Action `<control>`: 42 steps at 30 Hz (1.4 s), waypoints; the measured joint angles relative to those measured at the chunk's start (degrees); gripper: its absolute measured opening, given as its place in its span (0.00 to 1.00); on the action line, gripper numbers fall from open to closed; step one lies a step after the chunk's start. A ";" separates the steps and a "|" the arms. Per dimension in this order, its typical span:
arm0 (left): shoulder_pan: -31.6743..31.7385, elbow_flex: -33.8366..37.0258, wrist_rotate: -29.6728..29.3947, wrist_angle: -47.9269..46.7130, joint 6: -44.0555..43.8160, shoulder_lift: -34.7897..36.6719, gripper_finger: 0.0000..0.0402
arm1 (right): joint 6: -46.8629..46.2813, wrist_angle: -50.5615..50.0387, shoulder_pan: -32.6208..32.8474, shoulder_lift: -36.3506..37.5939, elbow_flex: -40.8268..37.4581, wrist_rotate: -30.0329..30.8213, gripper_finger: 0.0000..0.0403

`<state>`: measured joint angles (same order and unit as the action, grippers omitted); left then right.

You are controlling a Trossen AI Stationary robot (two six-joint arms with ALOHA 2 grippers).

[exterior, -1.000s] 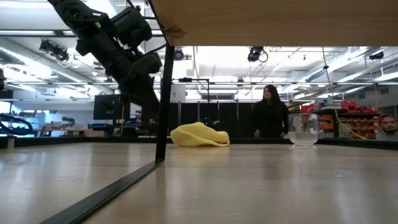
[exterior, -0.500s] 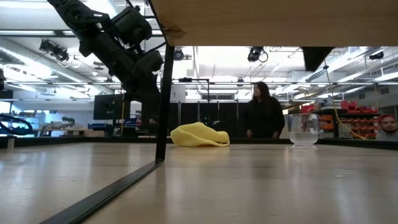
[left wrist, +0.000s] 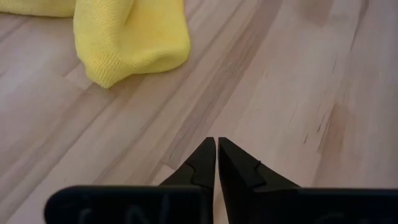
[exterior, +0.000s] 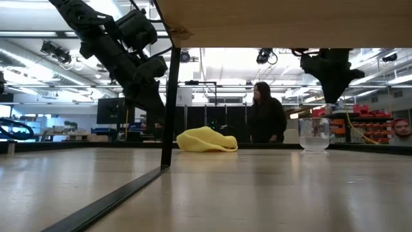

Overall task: Stack small to large cups/mugs on shelf
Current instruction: Put the transparent mug on the shelf

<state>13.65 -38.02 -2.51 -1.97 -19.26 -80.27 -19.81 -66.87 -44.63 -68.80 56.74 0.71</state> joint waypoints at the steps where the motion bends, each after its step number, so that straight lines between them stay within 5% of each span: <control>1: 0.00 0.00 -0.01 0.01 -0.08 0.00 0.06 | -0.64 0.37 -0.03 -0.40 -0.22 -0.63 0.23; 16: 0.00 0.00 0.00 -0.19 -1.58 -0.02 0.09 | -5.68 3.09 0.19 -7.40 -0.32 -3.80 0.23; 42: 0.00 0.00 0.01 -1.28 -2.68 -0.09 0.06 | -7.87 9.70 0.19 -8.41 -4.47 -5.64 0.20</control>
<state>13.65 -38.02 -2.50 -3.25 -21.93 -80.36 -27.68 -57.17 -44.45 -77.21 52.27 -4.93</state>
